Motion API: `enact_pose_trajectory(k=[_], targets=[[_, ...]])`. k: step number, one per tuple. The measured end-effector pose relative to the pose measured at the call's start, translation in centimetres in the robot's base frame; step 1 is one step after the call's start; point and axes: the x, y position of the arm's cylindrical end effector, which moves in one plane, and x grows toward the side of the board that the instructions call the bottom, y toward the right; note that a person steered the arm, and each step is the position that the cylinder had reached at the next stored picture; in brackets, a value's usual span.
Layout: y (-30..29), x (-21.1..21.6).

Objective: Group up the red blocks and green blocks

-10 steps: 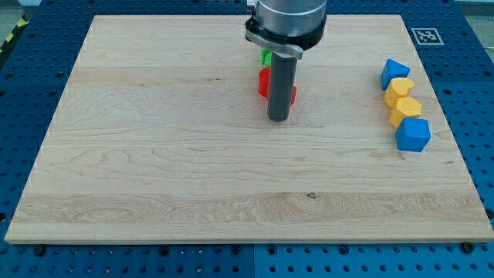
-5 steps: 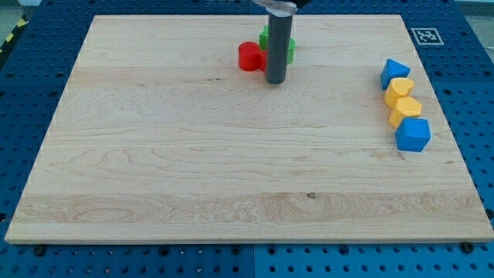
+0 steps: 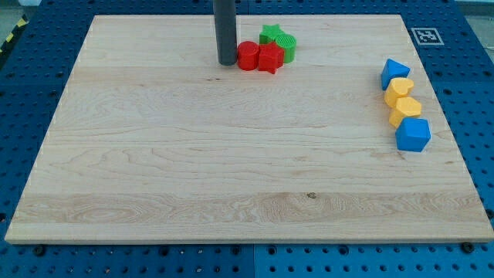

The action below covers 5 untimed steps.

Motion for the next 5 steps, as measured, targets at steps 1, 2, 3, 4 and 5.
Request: enact_pose_trajectory(k=[1,2,3,4,5], targets=[[-0.4,2.0],[0.7,2.5],[1.1,1.5],[1.7,0.1],[2.4,-0.4]])
